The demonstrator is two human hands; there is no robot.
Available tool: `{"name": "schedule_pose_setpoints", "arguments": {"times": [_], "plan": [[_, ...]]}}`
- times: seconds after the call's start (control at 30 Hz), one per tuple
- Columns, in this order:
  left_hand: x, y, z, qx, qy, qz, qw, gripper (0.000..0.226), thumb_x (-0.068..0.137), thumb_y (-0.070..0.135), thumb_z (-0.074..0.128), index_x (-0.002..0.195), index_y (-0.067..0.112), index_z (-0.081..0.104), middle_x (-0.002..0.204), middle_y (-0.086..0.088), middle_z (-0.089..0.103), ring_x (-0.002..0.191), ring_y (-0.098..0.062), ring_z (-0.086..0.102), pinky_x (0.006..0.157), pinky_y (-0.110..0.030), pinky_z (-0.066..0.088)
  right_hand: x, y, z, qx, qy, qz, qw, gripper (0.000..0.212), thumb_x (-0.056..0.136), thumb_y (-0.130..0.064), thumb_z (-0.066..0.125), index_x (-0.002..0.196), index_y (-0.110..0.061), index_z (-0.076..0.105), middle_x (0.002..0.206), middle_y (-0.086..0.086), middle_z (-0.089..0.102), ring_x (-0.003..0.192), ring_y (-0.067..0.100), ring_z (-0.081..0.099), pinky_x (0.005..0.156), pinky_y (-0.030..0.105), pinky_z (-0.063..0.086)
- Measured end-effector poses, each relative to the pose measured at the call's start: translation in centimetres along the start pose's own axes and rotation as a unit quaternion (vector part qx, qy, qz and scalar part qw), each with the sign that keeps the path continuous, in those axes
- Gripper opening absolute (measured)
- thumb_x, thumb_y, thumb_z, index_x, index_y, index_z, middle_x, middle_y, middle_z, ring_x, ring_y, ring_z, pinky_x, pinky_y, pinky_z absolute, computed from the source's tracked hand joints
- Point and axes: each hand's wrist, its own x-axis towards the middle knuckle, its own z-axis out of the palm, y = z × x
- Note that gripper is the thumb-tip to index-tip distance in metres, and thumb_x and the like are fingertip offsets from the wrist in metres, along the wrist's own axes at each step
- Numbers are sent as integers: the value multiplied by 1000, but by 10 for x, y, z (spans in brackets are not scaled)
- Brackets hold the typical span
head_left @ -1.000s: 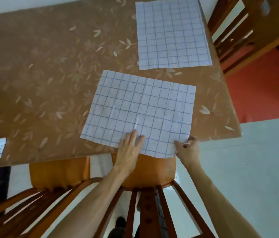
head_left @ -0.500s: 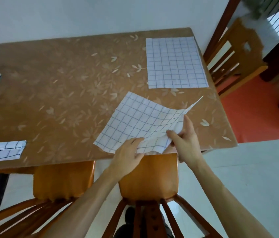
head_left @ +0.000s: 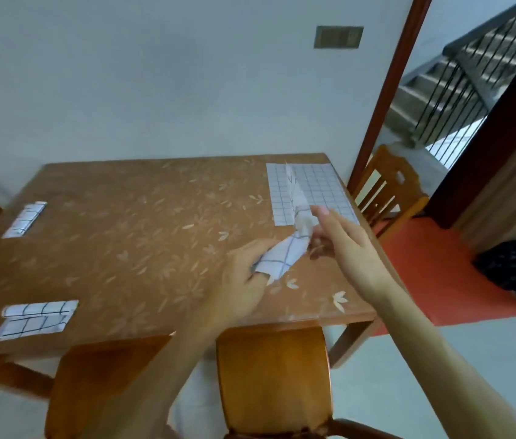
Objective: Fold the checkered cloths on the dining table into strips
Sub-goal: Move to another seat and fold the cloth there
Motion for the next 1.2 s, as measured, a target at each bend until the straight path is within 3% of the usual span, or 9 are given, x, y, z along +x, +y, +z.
{"name": "schedule_pose_setpoints", "arguments": {"times": [0.17, 0.27, 0.4, 0.57, 0.63, 0.73, 0.93, 1.07, 1.2], "plan": [[-9, 27, -38, -201, 12, -188, 961, 46, 89, -17, 48, 104, 20, 70, 109, 19, 73, 107, 7, 63, 81, -2, 43, -16, 0, 4, -70, 27, 21, 997, 59, 90, -64, 54, 140, -34, 48, 133, -14, 59, 115, 4, 57, 107, 40, 45], [-8, 15, -60, -288, -13, -254, 923, 37, 87, 15, 65, 122, 6, 69, 133, -17, 63, 131, -34, 56, 110, -35, 43, -25, 0, 16, -68, -57, 64, 994, 100, 74, -76, 63, 155, -39, 18, 158, -9, 32, 141, 9, 36, 115, 40, 31], [-10, 24, -69, -442, 6, -262, 858, 41, 79, 35, 53, 89, 9, 83, 96, -18, 77, 83, -33, 76, 72, -40, 63, -29, -4, 39, -33, -109, 77, 990, 60, 87, -62, 58, 137, -48, 29, 128, -33, 43, 118, -20, 38, 100, 27, 26], [-9, 21, -72, -475, 43, -245, 844, 41, 80, 32, 54, 101, 10, 82, 112, -21, 74, 102, -39, 72, 84, -44, 58, -28, 0, 57, -13, -90, 73, 993, 80, 75, -71, 68, 143, -41, 37, 136, -19, 54, 118, -3, 53, 97, 25, 45], [-6, 26, -73, -500, 3, -237, 833, 42, 86, 27, 49, 105, 6, 80, 110, -21, 74, 97, -36, 73, 80, -42, 60, -25, -1, 58, 1, -76, 71, 995, 79, 71, -72, 72, 139, -42, 46, 132, -15, 63, 120, 4, 59, 102, 38, 50], [1, 20, -78, -510, 7, -249, 824, 41, 84, 21, 50, 105, 2, 79, 99, -18, 76, 86, -31, 75, 74, -38, 62, -17, -5, 55, 37, -46, 43, 997, 62, 81, -48, 77, 136, -33, 54, 117, -11, 73, 107, 9, 70, 97, 39, 56], [5, 4, -97, -269, 22, -282, 921, 28, 100, 3, 45, 115, 6, 70, 105, -9, 78, 97, -28, 74, 74, -35, 61, -11, -9, 38, 5, 12, -29, 1000, 64, 86, -9, 75, 140, -28, 46, 103, -6, 78, 97, 8, 73, 82, 22, 55], [8, 10, -117, -40, 8, -137, 990, 51, 85, 7, 61, 129, 33, 60, 126, 11, 68, 119, -11, 64, 92, -32, 54, -8, -10, 30, -142, 31, -80, 986, 69, 85, -3, 69, 138, -36, 41, 96, -6, 75, 61, 3, 62, 53, 16, 47], [16, 54, -105, 34, 51, 9, 998, 30, 87, 32, 64, 116, 27, 68, 111, 10, 73, 108, -7, 67, 96, -27, 50, -7, -10, 36, -276, 18, -132, 952, 73, 84, -5, 65, 146, -28, 36, 86, -6, 68, 61, 5, 53, 59, 30, 51]]}}
